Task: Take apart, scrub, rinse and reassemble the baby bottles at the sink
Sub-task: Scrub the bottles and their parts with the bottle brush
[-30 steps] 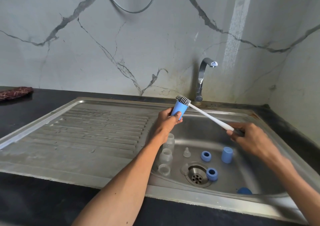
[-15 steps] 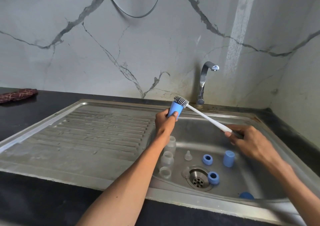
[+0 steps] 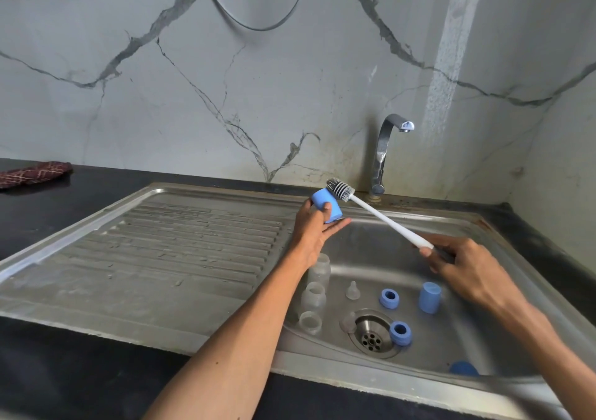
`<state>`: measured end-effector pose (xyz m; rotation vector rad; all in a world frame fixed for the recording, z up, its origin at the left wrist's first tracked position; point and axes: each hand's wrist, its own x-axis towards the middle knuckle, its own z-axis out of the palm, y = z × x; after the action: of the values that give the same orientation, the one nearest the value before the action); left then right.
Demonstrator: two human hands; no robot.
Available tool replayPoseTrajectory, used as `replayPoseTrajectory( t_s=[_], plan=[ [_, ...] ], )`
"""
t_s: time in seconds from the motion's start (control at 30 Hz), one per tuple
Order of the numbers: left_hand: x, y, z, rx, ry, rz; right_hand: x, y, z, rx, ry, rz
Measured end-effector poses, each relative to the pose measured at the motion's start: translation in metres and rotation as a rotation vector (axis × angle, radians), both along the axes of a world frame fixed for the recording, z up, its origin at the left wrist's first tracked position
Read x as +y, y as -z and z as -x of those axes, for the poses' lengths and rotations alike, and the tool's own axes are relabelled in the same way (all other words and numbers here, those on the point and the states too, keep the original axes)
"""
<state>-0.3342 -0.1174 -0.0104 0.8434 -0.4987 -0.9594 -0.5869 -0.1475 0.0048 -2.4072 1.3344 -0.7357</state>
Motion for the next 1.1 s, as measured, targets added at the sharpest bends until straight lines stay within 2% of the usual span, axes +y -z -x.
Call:
replayPoseTrajectory(
  t_s=[0.1,0.23,0.3,0.43,0.5,0.67,0.77,0.9,1.0,1.1],
  plan=[
    [0.000,0.000,0.001,-0.016,0.035,-0.010,-0.003,0.002,-0.002,-0.026,-0.051,-0.034],
    [-0.003,0.002,-0.016,0.112,-0.106,0.012,-0.004,0.004,-0.002,-0.039,-0.141,-0.109],
    [-0.002,0.005,-0.024,0.117,-0.134,-0.017,-0.003,0.005,-0.003,-0.023,-0.157,-0.132],
    [0.004,0.001,-0.003,-0.002,0.025,-0.047,-0.004,0.006,-0.005,-0.063,-0.133,-0.099],
    [0.000,-0.003,0.014,0.002,0.100,-0.023,-0.005,0.006,-0.004,-0.088,-0.131,-0.094],
    [-0.010,-0.004,-0.004,0.061,-0.175,-0.035,-0.005,0.002,-0.001,-0.100,-0.153,-0.102],
    [-0.001,0.005,-0.028,0.119,-0.199,-0.057,-0.004,0.000,-0.001,-0.055,-0.173,-0.111],
    [0.001,0.004,-0.022,-0.017,-0.042,-0.012,-0.003,0.001,-0.001,-0.054,-0.132,-0.108],
    [-0.003,0.003,-0.009,-0.234,0.004,-0.019,-0.005,-0.001,0.001,-0.043,-0.100,-0.082],
    [-0.002,-0.002,-0.015,-0.218,-0.081,0.015,-0.006,-0.005,0.004,-0.058,-0.103,-0.066]
  ],
)
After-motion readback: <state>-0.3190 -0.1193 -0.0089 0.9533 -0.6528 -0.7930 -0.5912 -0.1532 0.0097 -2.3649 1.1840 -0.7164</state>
